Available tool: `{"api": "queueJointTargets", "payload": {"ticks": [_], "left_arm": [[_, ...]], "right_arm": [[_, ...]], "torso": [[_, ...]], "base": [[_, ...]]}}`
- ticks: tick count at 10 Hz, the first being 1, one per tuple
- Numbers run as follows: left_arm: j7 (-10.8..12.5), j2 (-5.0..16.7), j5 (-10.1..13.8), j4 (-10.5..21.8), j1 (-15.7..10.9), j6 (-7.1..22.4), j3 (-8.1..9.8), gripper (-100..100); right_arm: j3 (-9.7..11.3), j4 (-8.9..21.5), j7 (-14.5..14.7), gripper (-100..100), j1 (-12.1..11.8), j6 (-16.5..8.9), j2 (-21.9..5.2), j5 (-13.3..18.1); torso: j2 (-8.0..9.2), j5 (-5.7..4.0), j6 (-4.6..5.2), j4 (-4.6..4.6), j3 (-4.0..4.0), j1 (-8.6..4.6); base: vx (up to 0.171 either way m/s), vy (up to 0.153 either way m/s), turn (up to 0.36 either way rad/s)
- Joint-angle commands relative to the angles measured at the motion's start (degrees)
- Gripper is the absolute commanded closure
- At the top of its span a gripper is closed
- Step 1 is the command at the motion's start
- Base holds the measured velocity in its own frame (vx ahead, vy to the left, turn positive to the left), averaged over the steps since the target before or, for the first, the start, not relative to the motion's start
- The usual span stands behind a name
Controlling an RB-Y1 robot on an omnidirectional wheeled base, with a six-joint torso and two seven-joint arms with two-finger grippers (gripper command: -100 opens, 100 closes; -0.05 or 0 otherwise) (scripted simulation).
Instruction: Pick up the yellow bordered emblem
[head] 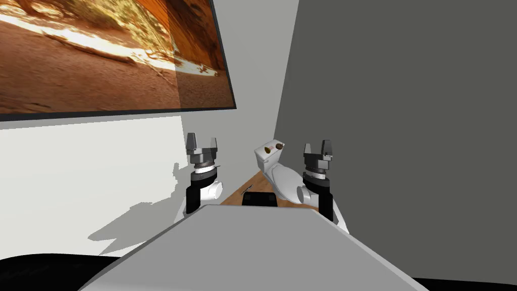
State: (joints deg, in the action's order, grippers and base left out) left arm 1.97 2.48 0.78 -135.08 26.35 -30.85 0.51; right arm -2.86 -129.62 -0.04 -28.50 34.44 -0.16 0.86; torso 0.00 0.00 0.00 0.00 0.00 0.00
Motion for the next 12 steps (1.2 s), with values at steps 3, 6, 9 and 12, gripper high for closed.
{"api": "queueJointTargets", "payload": {"ticks": [3,6,9,12], "left_arm": [[0.0,0.0,0.0,0.0,0.0,0.0,0.0,0],[0.0,0.0,0.0,0.0,0.0,0.0,0.0,0],[0.0,0.0,0.0,0.0,0.0,0.0,0.0,0],[0.0,0.0,0.0,0.0,0.0,0.0,0.0,0]], "right_arm": [[-0.1,3.0,-0.8,-100,-0.4,0.5,-4.3,0.9],[-0.2,7.7,-2.1,-100,-1.2,1.4,-8.7,2.3],[-0.3,13.5,-3.8,-100,-2.3,2.6,-13.5,4.3],[-0.5,18.2,-5.2,-100,-3.2,3.7,-17.0,5.8]], "torso": [[0.04,0.0,-0.01,0.01,0.02,-0.02],[0.09,-0.01,-0.03,0.02,0.05,-0.02],[0.14,-0.01,-0.03,0.03,0.08,-0.03],[0.1,-0.01,-0.01,0.02,0.06,-0.04]], "base": [[-0.013,0.0,0.143],[-0.028,0.001,0.233],[-0.041,0.003,0.327],[-0.029,0.005,0.222]]}}
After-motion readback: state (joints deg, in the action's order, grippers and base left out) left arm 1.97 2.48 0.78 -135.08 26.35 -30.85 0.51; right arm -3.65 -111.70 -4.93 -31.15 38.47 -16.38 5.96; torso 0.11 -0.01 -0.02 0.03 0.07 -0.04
